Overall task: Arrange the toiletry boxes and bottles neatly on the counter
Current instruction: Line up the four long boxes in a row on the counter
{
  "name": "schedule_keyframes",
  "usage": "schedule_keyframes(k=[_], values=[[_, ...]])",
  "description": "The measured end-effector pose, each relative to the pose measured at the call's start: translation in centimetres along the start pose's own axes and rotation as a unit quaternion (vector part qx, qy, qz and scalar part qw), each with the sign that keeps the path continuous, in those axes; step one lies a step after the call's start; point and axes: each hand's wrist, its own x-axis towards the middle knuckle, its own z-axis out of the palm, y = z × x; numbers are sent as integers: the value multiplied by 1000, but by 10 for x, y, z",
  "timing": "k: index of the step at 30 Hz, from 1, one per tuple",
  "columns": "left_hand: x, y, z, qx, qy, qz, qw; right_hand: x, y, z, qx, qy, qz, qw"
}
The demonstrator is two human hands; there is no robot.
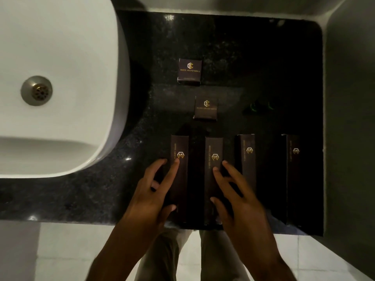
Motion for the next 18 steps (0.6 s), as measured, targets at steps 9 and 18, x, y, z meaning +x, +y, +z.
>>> schedule_keyframes(k=[9, 18], values=[[3, 17, -20, 12, 41, -14, 999, 14, -12, -26, 14, 49, -22, 998], [177, 36, -90, 115, 79, -12, 990, 169, -33, -66, -71, -12, -62, 995]])
